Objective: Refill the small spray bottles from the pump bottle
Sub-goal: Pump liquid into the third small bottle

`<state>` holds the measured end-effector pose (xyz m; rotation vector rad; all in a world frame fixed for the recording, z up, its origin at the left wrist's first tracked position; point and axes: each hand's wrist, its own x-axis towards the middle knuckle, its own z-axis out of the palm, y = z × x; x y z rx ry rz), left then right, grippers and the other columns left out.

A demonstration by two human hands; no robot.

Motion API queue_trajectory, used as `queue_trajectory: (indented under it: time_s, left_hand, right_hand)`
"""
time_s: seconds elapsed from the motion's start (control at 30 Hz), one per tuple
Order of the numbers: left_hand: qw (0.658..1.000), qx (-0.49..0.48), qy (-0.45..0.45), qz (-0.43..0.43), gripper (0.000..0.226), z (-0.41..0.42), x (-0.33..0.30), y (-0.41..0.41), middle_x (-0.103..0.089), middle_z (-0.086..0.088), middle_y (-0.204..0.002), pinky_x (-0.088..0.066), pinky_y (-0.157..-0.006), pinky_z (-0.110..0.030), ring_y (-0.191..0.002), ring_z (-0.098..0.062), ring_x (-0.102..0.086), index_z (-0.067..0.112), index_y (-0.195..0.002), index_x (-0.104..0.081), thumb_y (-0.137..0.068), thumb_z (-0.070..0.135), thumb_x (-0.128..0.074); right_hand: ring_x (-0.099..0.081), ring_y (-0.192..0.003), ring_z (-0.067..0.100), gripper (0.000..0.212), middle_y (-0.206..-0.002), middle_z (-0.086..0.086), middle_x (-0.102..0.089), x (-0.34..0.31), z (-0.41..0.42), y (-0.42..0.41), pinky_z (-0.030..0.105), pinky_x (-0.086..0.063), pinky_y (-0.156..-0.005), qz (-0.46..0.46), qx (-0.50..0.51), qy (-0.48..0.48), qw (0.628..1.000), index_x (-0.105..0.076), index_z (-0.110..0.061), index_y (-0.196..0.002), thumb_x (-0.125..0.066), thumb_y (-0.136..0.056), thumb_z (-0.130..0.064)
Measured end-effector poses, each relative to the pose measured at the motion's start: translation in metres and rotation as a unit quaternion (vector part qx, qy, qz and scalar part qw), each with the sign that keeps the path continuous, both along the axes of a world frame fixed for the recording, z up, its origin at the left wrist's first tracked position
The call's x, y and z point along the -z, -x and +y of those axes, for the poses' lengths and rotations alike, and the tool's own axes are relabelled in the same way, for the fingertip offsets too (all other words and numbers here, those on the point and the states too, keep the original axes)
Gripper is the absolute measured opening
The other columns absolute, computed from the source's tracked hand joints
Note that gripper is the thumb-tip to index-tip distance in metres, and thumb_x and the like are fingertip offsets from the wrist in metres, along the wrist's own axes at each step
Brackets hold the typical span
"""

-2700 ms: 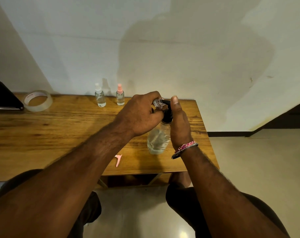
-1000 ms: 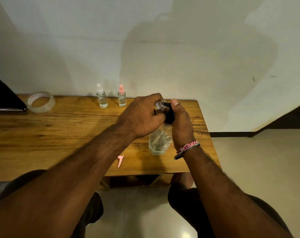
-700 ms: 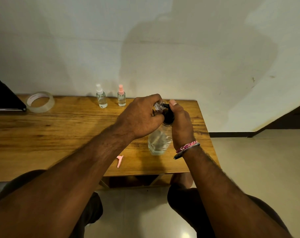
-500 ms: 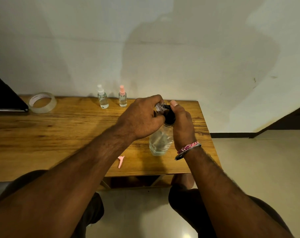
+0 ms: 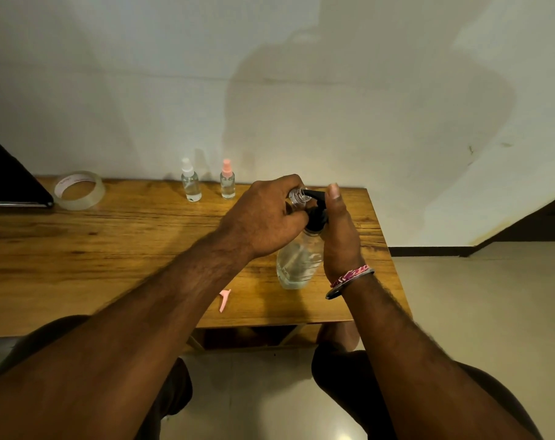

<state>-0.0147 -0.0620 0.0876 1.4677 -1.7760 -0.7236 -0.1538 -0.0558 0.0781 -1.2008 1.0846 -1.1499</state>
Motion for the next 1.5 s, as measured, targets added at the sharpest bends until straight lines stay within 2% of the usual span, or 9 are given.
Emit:
queue_trajectory:
  time_s: [0.17, 0.3, 0.43, 0.73, 0.87, 1.03, 1.23, 1.37, 1.5]
  left_hand:
    - [1.0, -0.002, 0.001, 0.007, 0.022, -0.001, 0.001, 0.0, -0.068, 0.006, -0.073, -0.053, -0.058, -0.035, -0.066, -0.018, -0.065, 0.036, -0.084, -0.058, -0.087, 0.019, -0.071]
    - [1.0, 0.001, -0.003, -0.001, 0.021, -0.001, 0.002, 0.0, -0.067, 0.009, -0.074, -0.047, -0.059, -0.028, -0.066, -0.013, -0.064, 0.034, -0.088, -0.059, -0.087, 0.017, -0.071]
    - [1.0, 0.003, -0.005, -0.007, 0.019, -0.002, 0.005, 0.001, -0.068, 0.01, -0.078, -0.047, -0.061, -0.028, -0.072, -0.014, -0.065, 0.031, -0.093, -0.061, -0.086, 0.017, -0.073]
    - [1.0, 0.003, 0.002, -0.026, 0.02, -0.003, 0.008, 0.0, -0.069, 0.007, -0.08, -0.049, -0.061, -0.029, -0.072, -0.014, -0.066, 0.031, -0.094, -0.061, -0.085, 0.018, -0.073]
    - [1.0, 0.007, 0.004, -0.02, 0.018, -0.002, 0.009, -0.001, -0.069, 0.007, -0.079, -0.054, -0.061, -0.034, -0.071, -0.016, -0.066, 0.029, -0.094, -0.063, -0.083, 0.018, -0.072]
    - [1.0, 0.005, 0.005, -0.004, 0.024, -0.002, 0.006, 0.0, -0.067, 0.008, -0.074, -0.049, -0.059, -0.031, -0.069, -0.015, -0.064, 0.036, -0.082, -0.057, -0.084, 0.017, -0.071]
    - [1.0, 0.0, 0.003, 0.01, 0.024, -0.002, 0.002, 0.0, -0.069, 0.007, -0.074, -0.052, -0.059, -0.033, -0.068, -0.016, -0.066, 0.036, -0.082, -0.058, -0.085, 0.017, -0.072]
    - [1.0, 0.003, 0.006, 0.007, 0.024, -0.001, 0.002, 0.0, -0.068, 0.009, -0.075, -0.048, -0.06, -0.028, -0.069, -0.014, -0.065, 0.037, -0.083, -0.057, -0.087, 0.018, -0.072]
    - [1.0, 0.003, 0.008, 0.008, 0.026, -0.001, 0.002, 0.0, -0.066, 0.01, -0.073, -0.044, -0.059, -0.026, -0.066, -0.01, -0.062, 0.037, -0.081, -0.056, -0.087, 0.018, -0.072]
  right_hand:
    - [-0.073, -0.106, 0.019, 0.042, -0.102, 0.002, -0.079, 0.001, -0.003, -0.001, 0.043, -0.053, -0.098, -0.006, -0.013, 0.009, 1.0, -0.082, -0.036, -0.093, -0.045, -0.095, -0.057]
    - [-0.074, -0.098, 0.016, 0.041, -0.095, 0.001, -0.079, 0.004, -0.006, -0.001, 0.033, -0.054, -0.086, -0.003, 0.005, 0.001, 1.0, -0.082, -0.035, -0.087, -0.046, -0.094, -0.053]
    - [-0.071, -0.095, 0.019, 0.041, -0.092, 0.004, -0.078, 0.008, -0.01, 0.0, 0.039, -0.054, -0.085, -0.004, 0.015, -0.009, 1.0, -0.082, -0.031, -0.083, -0.052, -0.086, -0.059]
    - [-0.067, -0.075, 0.003, 0.035, -0.074, -0.005, -0.073, 0.01, -0.01, 0.004, 0.018, -0.052, -0.065, -0.007, 0.026, -0.008, 1.0, -0.076, -0.019, -0.08, -0.054, -0.095, -0.042]
    - [-0.065, -0.081, 0.013, 0.051, -0.083, 0.006, -0.071, 0.01, -0.01, 0.002, 0.027, -0.051, -0.071, 0.001, 0.025, 0.006, 1.0, -0.075, -0.007, -0.089, -0.054, -0.085, -0.054]
    - [-0.071, -0.09, 0.008, 0.04, -0.088, -0.003, -0.078, 0.006, -0.006, 0.0, 0.023, -0.054, -0.077, 0.017, 0.008, 0.006, 1.0, -0.081, -0.034, -0.083, -0.047, -0.092, -0.051]
    - [-0.072, -0.109, 0.02, 0.044, -0.105, 0.002, -0.079, 0.004, -0.003, 0.0, 0.042, -0.055, -0.099, -0.005, -0.004, 0.027, 1.0, -0.081, -0.037, -0.095, -0.044, -0.096, -0.06]
    - [-0.073, -0.108, 0.021, 0.053, -0.104, 0.003, -0.079, 0.004, -0.002, 0.0, 0.033, -0.057, -0.091, -0.005, -0.016, 0.043, 0.999, -0.08, -0.033, -0.098, -0.05, -0.089, -0.075]
    - [-0.073, -0.105, 0.022, 0.046, -0.103, 0.006, -0.079, 0.003, -0.003, -0.001, 0.028, -0.056, -0.085, -0.007, -0.004, 0.04, 0.999, -0.079, -0.028, -0.097, -0.047, -0.092, -0.06]
